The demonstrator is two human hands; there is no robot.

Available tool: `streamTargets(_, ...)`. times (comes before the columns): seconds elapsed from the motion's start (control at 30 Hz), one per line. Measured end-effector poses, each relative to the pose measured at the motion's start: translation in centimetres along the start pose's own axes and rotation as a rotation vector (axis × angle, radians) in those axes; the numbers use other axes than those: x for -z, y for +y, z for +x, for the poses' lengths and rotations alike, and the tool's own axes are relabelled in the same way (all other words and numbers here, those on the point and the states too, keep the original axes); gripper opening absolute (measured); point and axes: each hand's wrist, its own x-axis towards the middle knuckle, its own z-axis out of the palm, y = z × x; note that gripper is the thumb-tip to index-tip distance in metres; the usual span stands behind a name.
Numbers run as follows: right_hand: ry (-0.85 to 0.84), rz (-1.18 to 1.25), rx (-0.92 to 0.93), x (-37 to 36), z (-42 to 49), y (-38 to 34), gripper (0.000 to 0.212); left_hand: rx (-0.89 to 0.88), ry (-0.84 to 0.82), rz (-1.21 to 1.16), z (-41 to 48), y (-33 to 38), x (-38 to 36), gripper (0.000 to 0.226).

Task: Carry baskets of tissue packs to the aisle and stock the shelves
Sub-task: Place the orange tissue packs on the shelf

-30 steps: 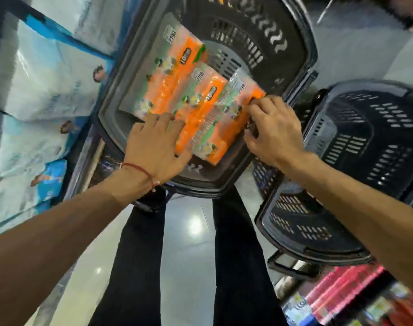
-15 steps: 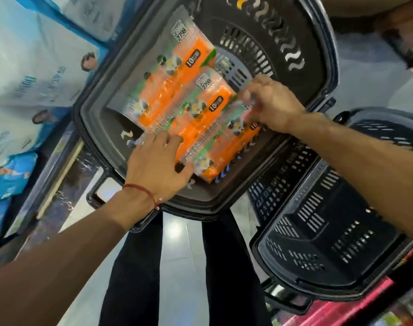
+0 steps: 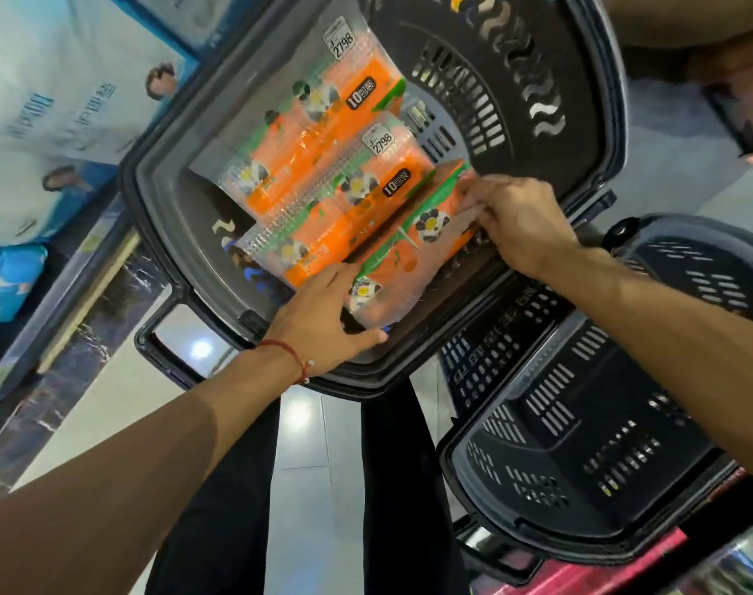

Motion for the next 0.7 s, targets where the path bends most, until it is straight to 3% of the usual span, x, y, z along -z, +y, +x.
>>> streamTargets(0.2,0.042,0.031,-0.031,0.2,0.0,0.0,0.023,0.081,0.13,-0.055,0.2,0.6,-2.5,0.109)
streamTargets(0.37,0.149,0.185,-0.118,1.0,-0.6,-1.4,0.02,-0.005,0.192,-0.111,-0.9,0.1,-2.2,0.104)
streamTargets(0.53,0.222,0.16,-0.133,3.6,-1.6,-3.6,0.016,0.028,0.141,-0.26,-2.7,0.7,-0.3,0.134)
streamTargets(0.7,0.328,0.202,-0.271,6.4,-1.7,-4.6,0.015,0.1,0.112,-0.366,-3.0,1.5,0.7,0.133)
